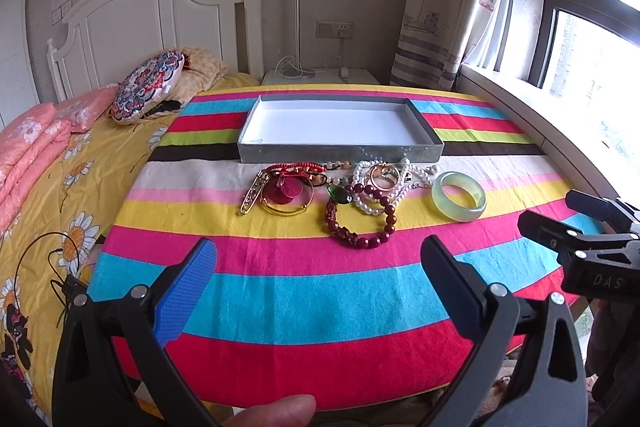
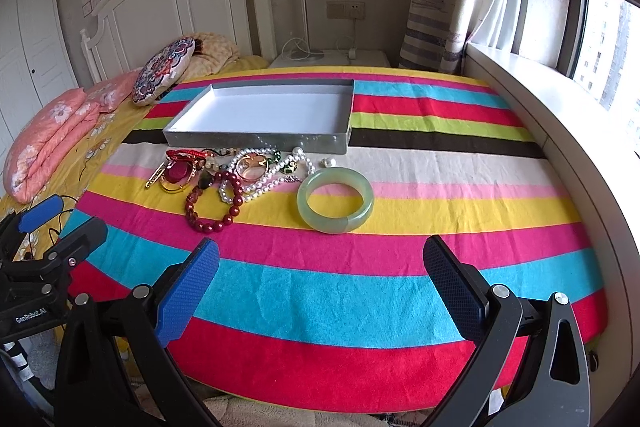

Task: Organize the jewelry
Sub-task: 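Close the left gripper on the red bead bracelet while the right gripper grasps the jade bangle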

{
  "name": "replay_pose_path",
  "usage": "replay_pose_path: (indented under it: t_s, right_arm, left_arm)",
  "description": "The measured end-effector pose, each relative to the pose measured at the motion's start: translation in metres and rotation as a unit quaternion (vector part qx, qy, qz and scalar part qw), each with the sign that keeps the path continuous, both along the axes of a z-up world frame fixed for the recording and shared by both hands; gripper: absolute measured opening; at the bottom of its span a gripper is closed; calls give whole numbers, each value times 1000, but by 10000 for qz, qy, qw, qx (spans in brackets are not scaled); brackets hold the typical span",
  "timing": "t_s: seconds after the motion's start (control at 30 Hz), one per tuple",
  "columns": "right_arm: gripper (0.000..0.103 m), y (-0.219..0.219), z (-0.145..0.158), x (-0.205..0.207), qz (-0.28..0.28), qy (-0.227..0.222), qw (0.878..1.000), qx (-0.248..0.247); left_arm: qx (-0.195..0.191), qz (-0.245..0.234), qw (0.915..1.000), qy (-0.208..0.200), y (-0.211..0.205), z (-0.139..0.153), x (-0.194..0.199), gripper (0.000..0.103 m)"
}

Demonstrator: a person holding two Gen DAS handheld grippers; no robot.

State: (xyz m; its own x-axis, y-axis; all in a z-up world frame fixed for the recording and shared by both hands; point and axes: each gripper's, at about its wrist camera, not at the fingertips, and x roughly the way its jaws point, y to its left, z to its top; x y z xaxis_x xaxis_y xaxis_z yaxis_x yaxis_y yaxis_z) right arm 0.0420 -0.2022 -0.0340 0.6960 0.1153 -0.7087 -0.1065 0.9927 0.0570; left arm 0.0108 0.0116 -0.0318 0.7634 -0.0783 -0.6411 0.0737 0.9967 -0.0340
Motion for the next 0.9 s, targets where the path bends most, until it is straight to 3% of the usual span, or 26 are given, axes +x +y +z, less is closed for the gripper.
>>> replay_pose_path:
  t_s: [0.23, 0.53, 0.7, 0.8, 0.83, 0.9]
  right_arm:
    - [98, -11, -39, 38, -84, 540, 9983, -196]
    - [98, -1, -78, 96, 51, 1050, 9929, -557]
    - [98, 3, -80, 120, 191, 1101, 9926, -469]
    - [98, 7, -79, 131, 260, 1081, 9924, -530]
    - [98, 7, -79, 133, 265, 1056, 9926, -544]
    - [97, 6, -79, 135, 287, 1059, 9929, -465]
  left_arm:
    - [-611, 87, 9958, 676, 31, -38, 32, 101]
    - [-752, 28, 9874, 1392, 38, -79, 65, 101]
    - [-656, -195, 9891, 1306, 24, -86, 79, 101]
    - [-1189, -397, 9846, 1215, 22, -84, 91, 101]
    - [-1206, -388, 9843, 1229, 19, -84, 96, 101]
    - [-906, -455, 9864, 1294, 4, -84, 106, 101]
